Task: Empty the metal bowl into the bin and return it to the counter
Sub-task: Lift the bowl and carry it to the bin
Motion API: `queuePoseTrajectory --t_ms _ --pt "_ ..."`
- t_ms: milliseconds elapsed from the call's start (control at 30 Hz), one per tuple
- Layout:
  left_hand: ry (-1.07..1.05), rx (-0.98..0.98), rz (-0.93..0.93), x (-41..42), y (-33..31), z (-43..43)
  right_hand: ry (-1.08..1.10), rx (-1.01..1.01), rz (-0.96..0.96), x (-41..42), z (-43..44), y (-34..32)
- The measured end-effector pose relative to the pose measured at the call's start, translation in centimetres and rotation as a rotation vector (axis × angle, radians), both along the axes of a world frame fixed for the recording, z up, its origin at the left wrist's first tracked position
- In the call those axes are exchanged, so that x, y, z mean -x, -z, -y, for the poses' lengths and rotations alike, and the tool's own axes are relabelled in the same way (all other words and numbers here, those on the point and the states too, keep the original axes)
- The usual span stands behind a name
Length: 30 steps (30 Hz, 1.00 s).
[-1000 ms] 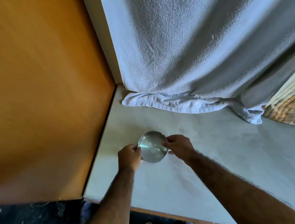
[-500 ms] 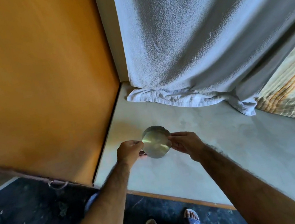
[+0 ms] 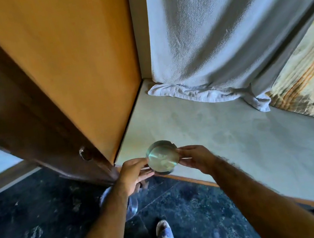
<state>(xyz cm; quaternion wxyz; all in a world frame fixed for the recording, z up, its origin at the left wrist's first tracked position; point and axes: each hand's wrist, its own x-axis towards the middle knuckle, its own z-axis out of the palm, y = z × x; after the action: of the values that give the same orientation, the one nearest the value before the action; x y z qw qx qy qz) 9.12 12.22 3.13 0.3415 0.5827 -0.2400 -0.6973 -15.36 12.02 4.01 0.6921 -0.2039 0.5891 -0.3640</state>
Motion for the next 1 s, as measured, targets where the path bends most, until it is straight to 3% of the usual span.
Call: queuePoseTrajectory --t_ms 167,333,600,800,1000 --pt "-0.039 0.028 0.001 -3.1 -0.2 -4.5 -0.03 -0.068 0.06 -3.2 -2.4 0.9" --pt "-0.051 -0.016 -0.043 -8.0 -0.3 -10.1 -0.204 -0.143 0.143 -7.4 -5.9 2.3" --pt "-0.12 -0.091 -0.07 -18.8 -0.1 -14.8 -0.357 -0.188 0.116 -18.3 -7.7 3.1" --pt "-0.138 -0.16 -0.096 -26.1 3.1 -14.6 -0.323 -0.237 0.067 -25.3 -8.0 5.5" --pt "0.003 -0.213 -0.029 -31.0 8.4 -13.2 -0.25 -0.277 0.051 -29.6 -7.3 9.9"
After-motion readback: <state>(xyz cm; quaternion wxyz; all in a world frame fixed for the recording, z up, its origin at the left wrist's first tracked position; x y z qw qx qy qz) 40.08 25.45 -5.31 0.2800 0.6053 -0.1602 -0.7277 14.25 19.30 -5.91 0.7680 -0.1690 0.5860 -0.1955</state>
